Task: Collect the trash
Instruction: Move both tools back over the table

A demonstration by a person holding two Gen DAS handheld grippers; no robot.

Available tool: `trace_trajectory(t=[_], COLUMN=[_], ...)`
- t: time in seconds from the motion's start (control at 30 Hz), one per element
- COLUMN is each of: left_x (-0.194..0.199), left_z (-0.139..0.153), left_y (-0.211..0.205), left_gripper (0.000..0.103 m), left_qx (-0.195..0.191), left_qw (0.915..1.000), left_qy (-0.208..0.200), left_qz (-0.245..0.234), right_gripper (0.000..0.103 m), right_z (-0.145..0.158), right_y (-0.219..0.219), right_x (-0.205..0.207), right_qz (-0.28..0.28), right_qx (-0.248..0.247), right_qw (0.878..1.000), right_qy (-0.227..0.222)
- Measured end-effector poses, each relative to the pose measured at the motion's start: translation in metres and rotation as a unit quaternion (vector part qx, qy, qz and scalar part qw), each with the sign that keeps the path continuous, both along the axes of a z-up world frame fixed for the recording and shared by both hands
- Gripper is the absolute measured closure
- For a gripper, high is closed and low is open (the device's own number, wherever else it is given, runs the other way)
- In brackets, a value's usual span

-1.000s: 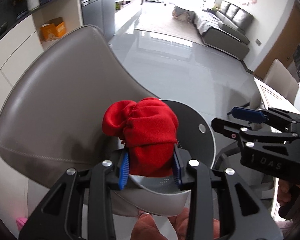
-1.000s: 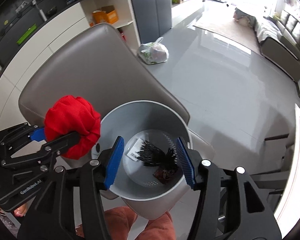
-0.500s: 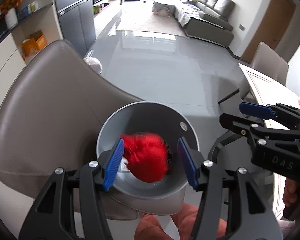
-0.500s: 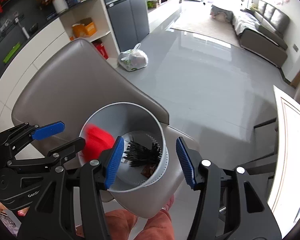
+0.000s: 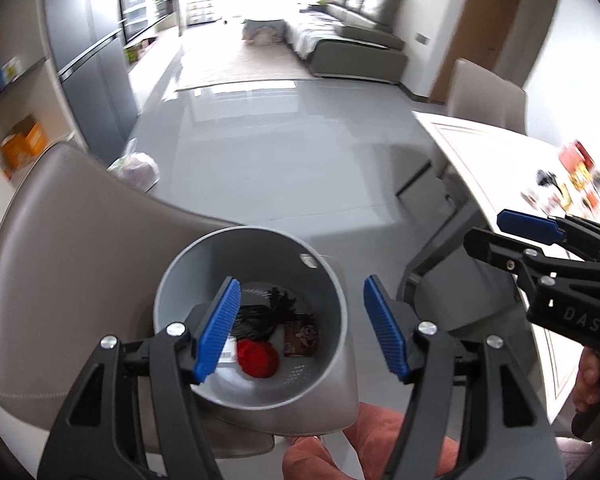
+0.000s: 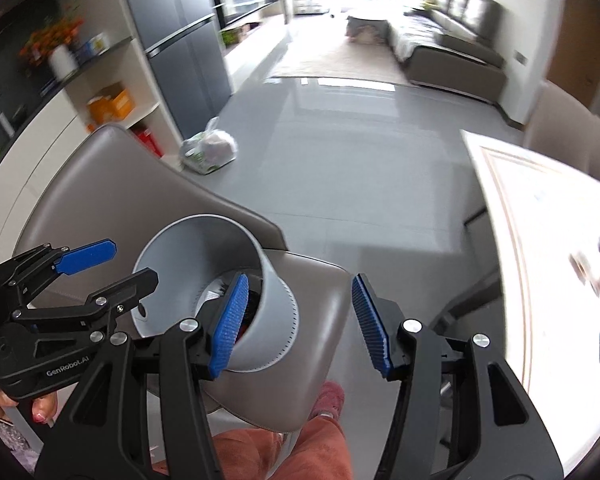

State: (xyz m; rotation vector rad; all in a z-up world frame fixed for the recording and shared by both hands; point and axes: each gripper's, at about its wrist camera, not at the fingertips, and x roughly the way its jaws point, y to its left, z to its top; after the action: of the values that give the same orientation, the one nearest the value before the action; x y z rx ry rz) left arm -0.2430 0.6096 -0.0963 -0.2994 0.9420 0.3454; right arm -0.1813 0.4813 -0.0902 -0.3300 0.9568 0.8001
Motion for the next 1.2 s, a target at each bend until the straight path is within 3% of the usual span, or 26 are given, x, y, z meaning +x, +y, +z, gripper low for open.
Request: trace_trajectory(t=[0.4,0.77,0.97,1.2], left_x=[0.056,0.136,0.182,0.226], left_z=[0.006,0.009,0.006,0.003], left_y=[-0.091,-0.230,-0.315,-0.388], left_gripper=[0.038,0.038,0.038,0.038], left_qx=[0.007,0.005,0.002,-0.003], left_qw=[0.9897,0.9739,0.9603,0.9353], left_qy=[-0.006,-0.014,-0.020,-0.014], left_qz=[-0.143,-0.227,-0.278,-0.353], right_gripper=[0.050,0.048,0.048,0.048], right_z=[0.011,0.020,0.017,0.013], right_y=[-0.125,-0.291,-0.386,-0.459], right_x=[0.022,0.084,0.112,0.133], right_qz=[-0.158,-0.257,-0.318,-0.380], right_qx=[0.012,0.019,0.013,0.014], right_qw=[0.987,0.966,0.947,0.924], right_qy=[-0.009,-0.028,-0.036,-0.036])
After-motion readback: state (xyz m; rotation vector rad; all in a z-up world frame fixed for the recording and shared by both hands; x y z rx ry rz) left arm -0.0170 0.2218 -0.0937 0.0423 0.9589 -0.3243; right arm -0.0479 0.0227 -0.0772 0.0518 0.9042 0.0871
